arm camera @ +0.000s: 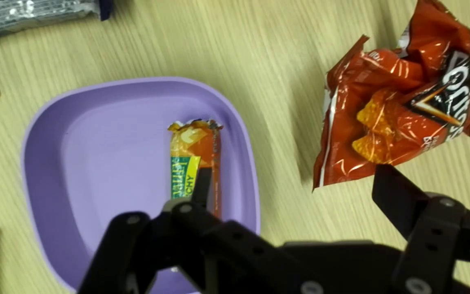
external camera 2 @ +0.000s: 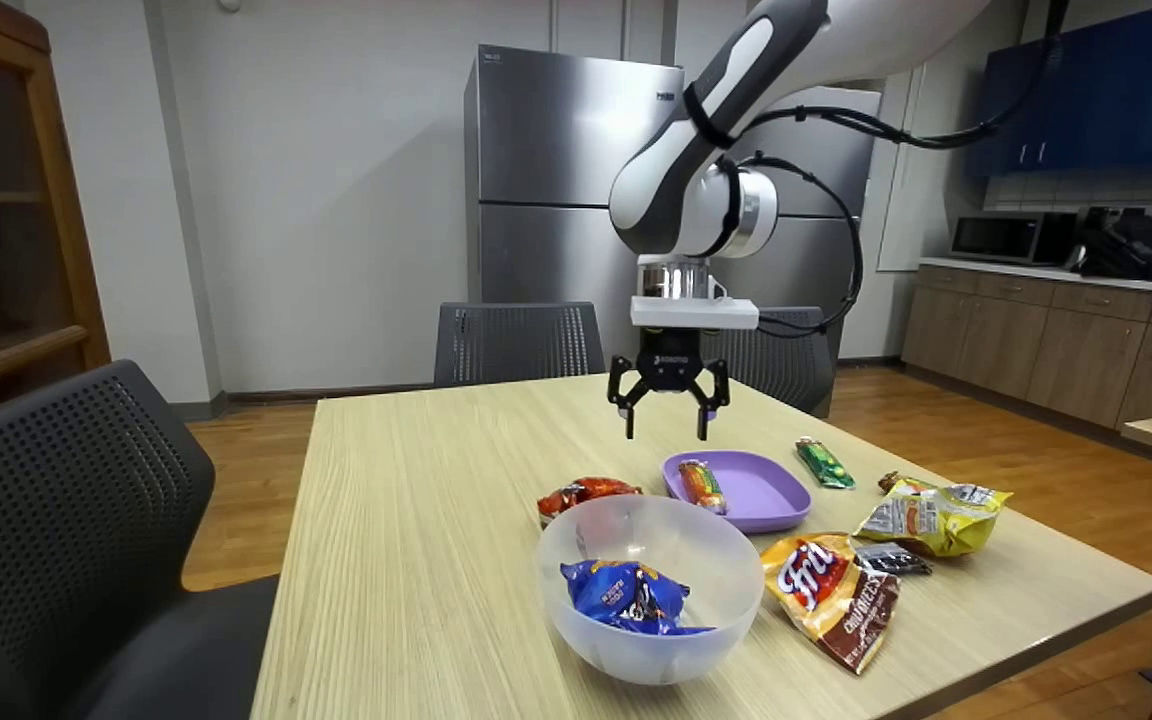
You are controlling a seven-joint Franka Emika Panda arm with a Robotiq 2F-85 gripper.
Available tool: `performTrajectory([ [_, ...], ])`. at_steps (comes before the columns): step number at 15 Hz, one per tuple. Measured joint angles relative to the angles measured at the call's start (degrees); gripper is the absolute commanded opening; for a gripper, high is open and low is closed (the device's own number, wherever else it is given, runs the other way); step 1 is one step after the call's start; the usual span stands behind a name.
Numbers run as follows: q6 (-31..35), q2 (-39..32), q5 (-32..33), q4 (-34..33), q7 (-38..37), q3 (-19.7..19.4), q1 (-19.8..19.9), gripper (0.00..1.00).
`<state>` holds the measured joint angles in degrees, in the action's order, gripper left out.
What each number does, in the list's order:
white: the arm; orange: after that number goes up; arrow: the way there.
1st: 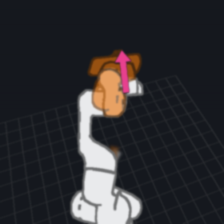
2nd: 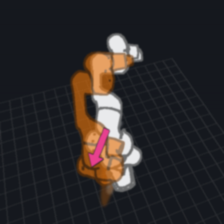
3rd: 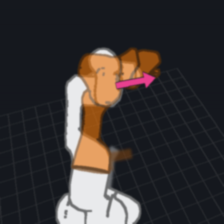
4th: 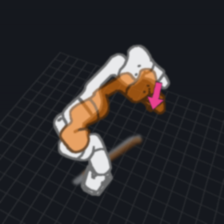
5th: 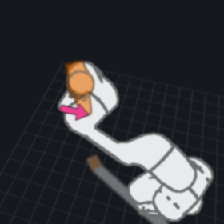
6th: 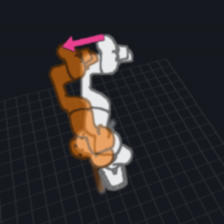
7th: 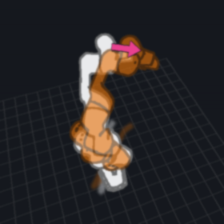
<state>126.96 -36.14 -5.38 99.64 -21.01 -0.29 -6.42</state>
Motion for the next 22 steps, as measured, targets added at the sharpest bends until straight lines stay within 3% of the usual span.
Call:
performTrajectory([
  [11,12.8,-0.1,-7.8,8.9,-0.1,2.4,-0.3,1.00],
  [22,13.4,-0.1,-8.8,10.3,-0.1,2.8,-0.3,1.00],
])
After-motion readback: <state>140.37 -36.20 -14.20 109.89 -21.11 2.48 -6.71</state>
